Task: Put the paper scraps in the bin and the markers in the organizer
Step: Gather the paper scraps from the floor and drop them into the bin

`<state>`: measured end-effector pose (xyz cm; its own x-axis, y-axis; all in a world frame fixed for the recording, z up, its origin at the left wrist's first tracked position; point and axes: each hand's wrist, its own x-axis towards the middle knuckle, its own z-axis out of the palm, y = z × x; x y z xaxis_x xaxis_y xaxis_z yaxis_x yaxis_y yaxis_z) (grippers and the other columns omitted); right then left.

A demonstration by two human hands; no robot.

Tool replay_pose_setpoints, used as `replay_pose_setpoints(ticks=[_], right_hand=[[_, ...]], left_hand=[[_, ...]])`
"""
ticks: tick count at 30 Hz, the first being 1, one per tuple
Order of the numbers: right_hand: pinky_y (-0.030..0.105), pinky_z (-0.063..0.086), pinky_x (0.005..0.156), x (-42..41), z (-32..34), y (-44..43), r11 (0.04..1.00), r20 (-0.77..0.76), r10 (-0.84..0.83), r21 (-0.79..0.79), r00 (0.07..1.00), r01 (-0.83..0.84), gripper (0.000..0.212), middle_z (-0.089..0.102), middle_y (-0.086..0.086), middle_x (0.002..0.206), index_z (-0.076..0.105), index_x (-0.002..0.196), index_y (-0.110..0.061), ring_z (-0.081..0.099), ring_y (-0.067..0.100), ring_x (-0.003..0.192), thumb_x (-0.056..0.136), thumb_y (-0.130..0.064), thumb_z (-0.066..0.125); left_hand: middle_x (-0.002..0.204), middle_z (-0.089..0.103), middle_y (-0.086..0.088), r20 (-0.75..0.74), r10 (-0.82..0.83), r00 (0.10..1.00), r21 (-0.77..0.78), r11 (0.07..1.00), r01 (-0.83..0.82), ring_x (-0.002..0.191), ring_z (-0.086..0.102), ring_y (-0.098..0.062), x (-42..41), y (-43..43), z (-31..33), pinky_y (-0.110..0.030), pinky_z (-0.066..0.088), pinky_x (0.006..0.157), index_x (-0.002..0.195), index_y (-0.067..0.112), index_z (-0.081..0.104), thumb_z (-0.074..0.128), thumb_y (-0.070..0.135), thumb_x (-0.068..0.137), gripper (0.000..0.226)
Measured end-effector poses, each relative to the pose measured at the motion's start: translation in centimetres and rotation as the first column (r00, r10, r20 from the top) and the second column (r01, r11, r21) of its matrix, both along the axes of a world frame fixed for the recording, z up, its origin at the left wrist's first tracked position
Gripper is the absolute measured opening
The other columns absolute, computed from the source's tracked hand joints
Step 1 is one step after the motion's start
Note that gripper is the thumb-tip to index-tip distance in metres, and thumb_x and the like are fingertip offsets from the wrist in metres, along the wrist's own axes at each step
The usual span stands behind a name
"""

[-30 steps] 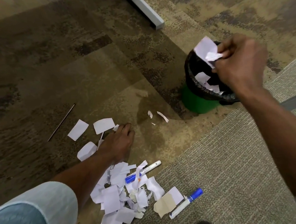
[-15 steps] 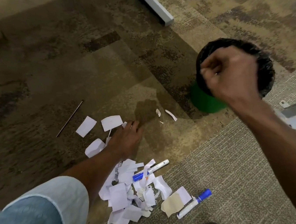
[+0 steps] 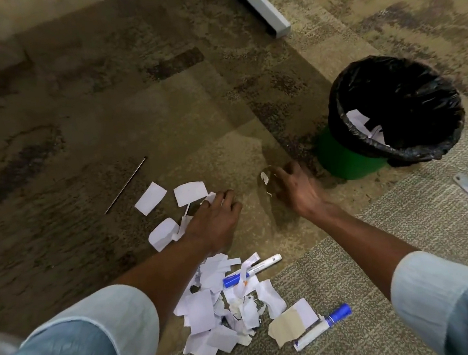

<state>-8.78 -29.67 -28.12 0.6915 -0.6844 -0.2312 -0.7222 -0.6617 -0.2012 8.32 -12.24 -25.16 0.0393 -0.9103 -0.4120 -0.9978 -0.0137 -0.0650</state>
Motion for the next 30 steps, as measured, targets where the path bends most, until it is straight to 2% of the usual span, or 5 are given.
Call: replay_pose_setpoints(ticks=[7, 12, 18, 22, 30], right_hand=[[0.044, 0.049, 0.095, 2.1, 0.9, 1.2, 0.953, -0.098, 0.295, -0.036, 0.95, -0.3, 0.054, 0.043, 0.011, 0.144, 0.045, 0.151, -0.02, 0.039, 0.034, 0.129, 0.1, -0.03, 0.061], [0.039, 0.05, 0.09, 2.2, 1.3, 1.6, 0.973, -0.052, 0.227, -0.021, 0.973, -0.228, 0.021, 0.05, 0.005, 0.127, 0.066, 0.122, -0.016, 0.045, 0.026, 0.119, 0.105, -0.02, 0.053], [0.035, 0.047, 0.094, 1.9, 1.4, 2.2, 0.974, -0.041, 0.223, -0.021, 0.974, -0.224, 0.028, 0.057, 0.003, 0.122, 0.07, 0.119, -0.018, 0.048, 0.025, 0.119, 0.106, -0.013, 0.046], [0.034, 0.041, 0.08, 1.9, 1.5, 2.6, 0.977, -0.021, 0.21, -0.025, 0.977, -0.211, 0.024, 0.057, 0.005, 0.118, 0.069, 0.112, -0.014, 0.051, 0.026, 0.115, 0.104, -0.014, 0.047], [0.032, 0.033, 0.069, 2.0, 0.7, 3.6, 0.994, 0.069, 0.104, -0.048, 0.992, -0.101, 0.013, 0.062, 0.008, 0.104, 0.068, 0.105, -0.012, 0.059, 0.028, 0.104, 0.096, -0.009, 0.059]], left_hand=[[0.166, 0.023, -0.019, -0.012, 0.005, 1.0, 0.012, 1.0, -0.005, 0.151, 0.028, -0.039, 0.0, -0.1, -0.2, -0.049, 0.041, 0.114, 0.153, 0.011, 0.035, 0.089, 0.024, 0.073, 0.097], [0.165, 0.025, -0.018, -0.018, 0.006, 1.0, 0.002, 1.0, -0.006, 0.15, 0.03, -0.038, 0.1, -0.1, -0.2, -0.047, 0.045, 0.112, 0.153, 0.012, 0.035, 0.087, 0.024, 0.076, 0.094], [0.166, 0.024, -0.018, -0.022, 0.008, 1.0, 0.001, 1.0, -0.008, 0.151, 0.029, -0.037, 0.2, -0.1, -0.2, -0.047, 0.041, 0.114, 0.154, 0.011, 0.034, 0.085, 0.024, 0.079, 0.092], [0.166, 0.025, -0.018, -0.014, 0.006, 1.0, -0.004, 1.0, -0.006, 0.15, 0.031, -0.038, 0.2, -0.2, -0.3, -0.047, 0.041, 0.114, 0.154, 0.012, 0.035, 0.086, 0.028, 0.078, 0.093], [0.168, 0.022, -0.017, -0.002, 0.008, 1.0, 0.006, 1.0, -0.008, 0.153, 0.027, -0.038, 0.1, -0.1, -0.3, -0.047, 0.039, 0.116, 0.157, 0.013, 0.03, 0.087, 0.03, 0.078, 0.098]])
